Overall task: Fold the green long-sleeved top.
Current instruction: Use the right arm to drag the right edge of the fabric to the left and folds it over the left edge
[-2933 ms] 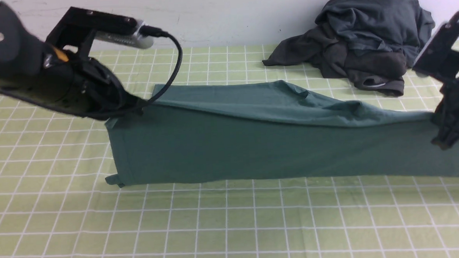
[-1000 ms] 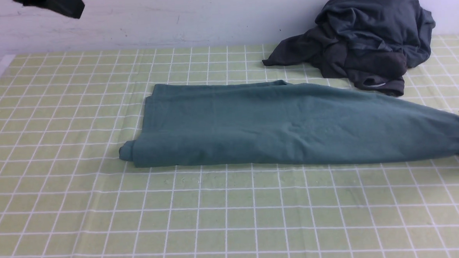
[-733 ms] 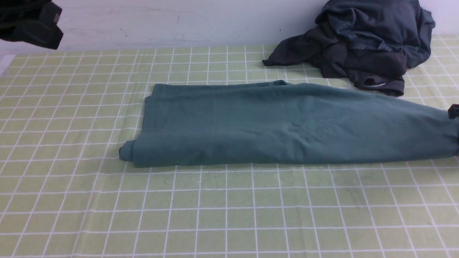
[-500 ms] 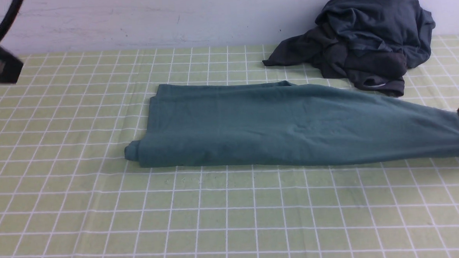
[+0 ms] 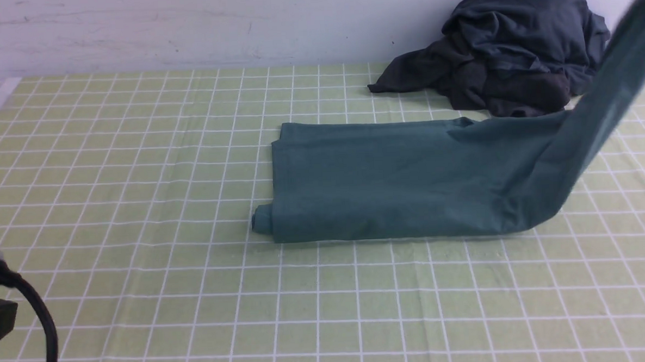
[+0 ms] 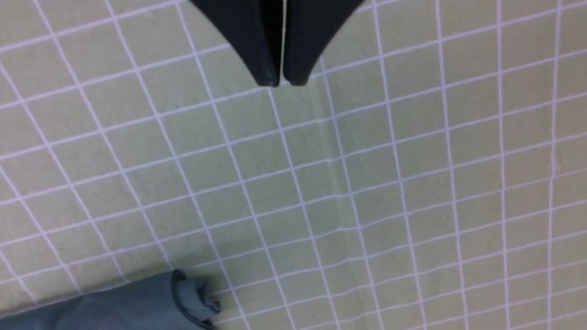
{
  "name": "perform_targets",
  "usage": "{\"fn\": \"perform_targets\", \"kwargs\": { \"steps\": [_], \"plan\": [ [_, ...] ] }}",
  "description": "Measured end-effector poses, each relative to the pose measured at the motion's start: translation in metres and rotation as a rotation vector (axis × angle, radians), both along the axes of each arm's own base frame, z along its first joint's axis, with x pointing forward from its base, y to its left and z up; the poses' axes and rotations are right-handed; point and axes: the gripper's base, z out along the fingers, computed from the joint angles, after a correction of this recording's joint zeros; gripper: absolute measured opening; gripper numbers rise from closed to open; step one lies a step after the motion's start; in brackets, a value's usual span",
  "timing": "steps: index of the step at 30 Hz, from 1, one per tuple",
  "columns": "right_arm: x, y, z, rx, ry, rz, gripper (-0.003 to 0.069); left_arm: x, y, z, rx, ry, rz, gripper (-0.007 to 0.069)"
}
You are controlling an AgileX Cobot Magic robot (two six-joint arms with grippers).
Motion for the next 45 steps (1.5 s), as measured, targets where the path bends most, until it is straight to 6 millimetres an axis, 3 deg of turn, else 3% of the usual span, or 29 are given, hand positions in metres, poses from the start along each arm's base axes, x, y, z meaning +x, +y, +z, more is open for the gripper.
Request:
{"fn": "perform_targets", "kwargs": {
  "steps": [3,4,5,7,8,9,10,11,14,16,17,22,26,30,35,39,42,44,45],
  "plan": [
    [-0.005,0.079,0.005,0.041,-0.015,0.185,0.0024,0.002,0.001,-0.016,-0.006,-0.04,0.021,-0.0003],
    [-0.005,0.084,0.005,0.043,-0.014,0.196,0.0024,0.002,0.001,-0.017,-0.006,-0.042,0.022,-0.0003],
    [-0.01,0.124,0.001,0.05,-0.01,0.286,0.0024,0.003,0.001,-0.025,-0.016,-0.046,0.03,-0.0003],
    [-0.013,0.17,-0.008,0.053,-0.02,0.381,0.0024,0.005,0.001,-0.032,-0.038,-0.055,0.039,-0.0003],
    [-0.015,0.191,-0.016,0.05,-0.019,0.422,0.0024,0.005,0.0,-0.032,-0.045,-0.058,0.04,-0.0003],
    [-0.014,0.195,-0.017,0.05,-0.022,0.428,0.0024,0.005,0.0,-0.033,-0.047,-0.057,0.041,-0.0003],
    [-0.015,0.229,-0.038,0.026,-0.01,0.483,0.0027,0.006,0.0,-0.032,-0.063,-0.07,0.044,-0.0003],
    [-0.014,0.245,-0.051,0.006,-0.002,0.508,0.0034,0.006,-0.001,-0.032,-0.072,-0.074,0.046,-0.0003],
    [-0.013,0.27,-0.076,-0.022,0.014,0.54,0.006,0.006,-0.001,-0.031,-0.083,-0.075,0.046,-0.0003],
    [-0.011,0.298,-0.108,-0.045,0.019,0.569,0.0151,0.006,-0.001,-0.031,-0.087,-0.076,0.046,-0.0003],
    [-0.011,0.299,-0.109,-0.048,0.022,0.571,0.0151,0.006,-0.001,-0.031,-0.087,-0.076,0.046,-0.0003],
    [-0.011,0.307,-0.108,-0.059,-0.038,0.579,0.0332,0.006,-0.001,-0.031,-0.087,-0.075,0.047,-0.0003],
    [-0.013,0.304,-0.104,-0.092,-0.027,0.577,0.0352,0.006,-0.001,-0.031,-0.087,-0.075,0.047,-0.0003],
    [-0.012,0.306,-0.118,-0.087,0.024,0.581,0.0295,0.007,-0.001,-0.03,-0.088,-0.1,0.053,-0.0003],
    [-0.012,0.34,-0.187,0.057,0.17,0.629,0.0132,0.009,0.0,-0.027,-0.092,-0.131,0.06,-0.0003],
    [-0.02,0.361,-0.22,0.062,0.199,0.694,0.0079,0.009,0.0,-0.029,-0.092,-0.132,0.062,-0.0003],
    [-0.022,0.363,-0.208,0.06,0.186,0.715,0.0071,0.009,0.0,-0.029,-0.092,-0.132,0.062,-0.0003],
    [-0.022,0.359,-0.178,0.047,0.126,0.733,0.007,0.009,0.0,-0.029,-0.092,-0.132,0.062,-0.0003],
    [-0.022,0.355,-0.15,0.035,0.066,0.749,0.007,0.009,0.0,-0.029,-0.092,-0.132,0.062,-0.0003]
  ]
}}
